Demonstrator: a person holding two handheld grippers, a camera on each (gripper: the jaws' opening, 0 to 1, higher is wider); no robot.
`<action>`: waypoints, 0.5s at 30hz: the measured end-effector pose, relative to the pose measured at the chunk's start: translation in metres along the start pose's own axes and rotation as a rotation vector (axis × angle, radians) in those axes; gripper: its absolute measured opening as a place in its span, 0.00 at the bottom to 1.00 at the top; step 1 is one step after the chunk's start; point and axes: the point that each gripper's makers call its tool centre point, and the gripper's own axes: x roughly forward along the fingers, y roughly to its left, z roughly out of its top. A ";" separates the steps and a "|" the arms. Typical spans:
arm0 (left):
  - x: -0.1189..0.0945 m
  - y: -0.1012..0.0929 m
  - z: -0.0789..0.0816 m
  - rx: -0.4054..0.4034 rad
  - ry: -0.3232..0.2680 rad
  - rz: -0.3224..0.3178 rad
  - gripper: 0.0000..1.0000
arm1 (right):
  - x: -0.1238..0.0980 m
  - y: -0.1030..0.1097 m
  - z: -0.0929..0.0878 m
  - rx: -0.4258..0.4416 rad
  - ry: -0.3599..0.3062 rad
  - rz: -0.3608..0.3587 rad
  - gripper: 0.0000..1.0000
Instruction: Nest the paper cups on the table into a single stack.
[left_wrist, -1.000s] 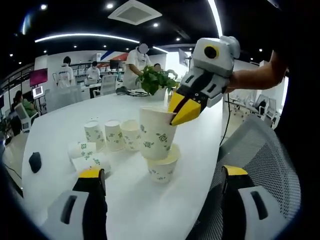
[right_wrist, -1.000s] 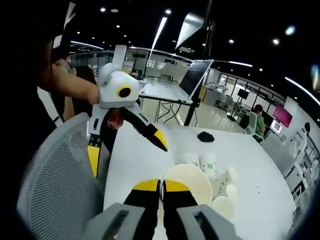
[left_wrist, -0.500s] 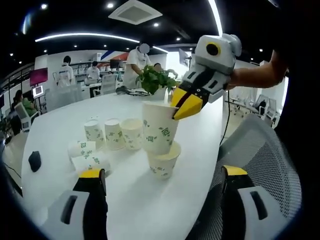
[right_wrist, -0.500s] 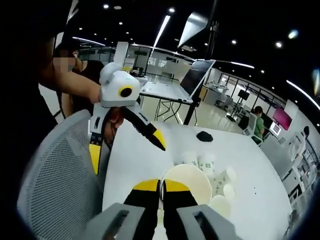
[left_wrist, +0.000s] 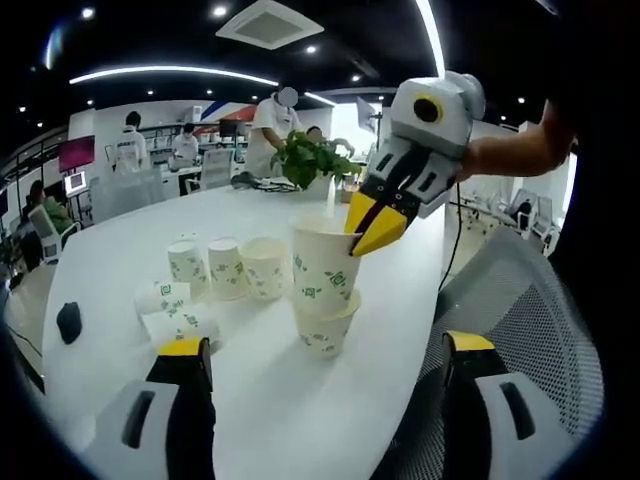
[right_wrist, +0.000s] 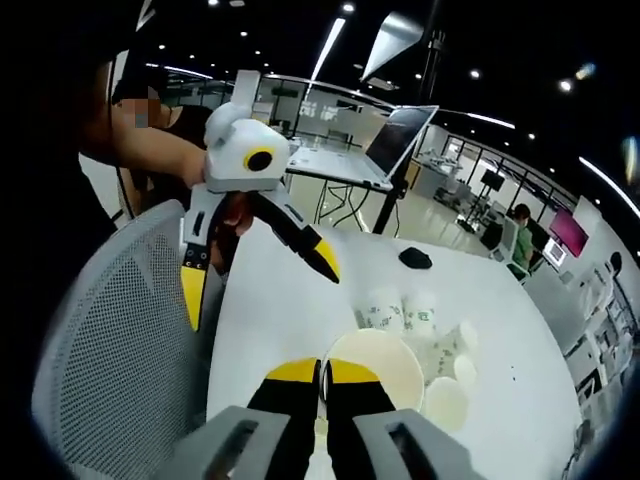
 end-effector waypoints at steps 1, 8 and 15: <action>0.000 0.000 0.000 0.001 0.000 0.001 0.94 | 0.001 0.001 -0.001 0.000 0.003 0.002 0.00; -0.002 0.000 -0.001 0.002 0.000 0.008 0.93 | 0.009 0.005 -0.010 0.009 0.030 0.016 0.00; -0.003 0.000 -0.003 0.003 0.005 0.016 0.93 | 0.017 0.006 -0.019 0.032 0.046 0.022 0.00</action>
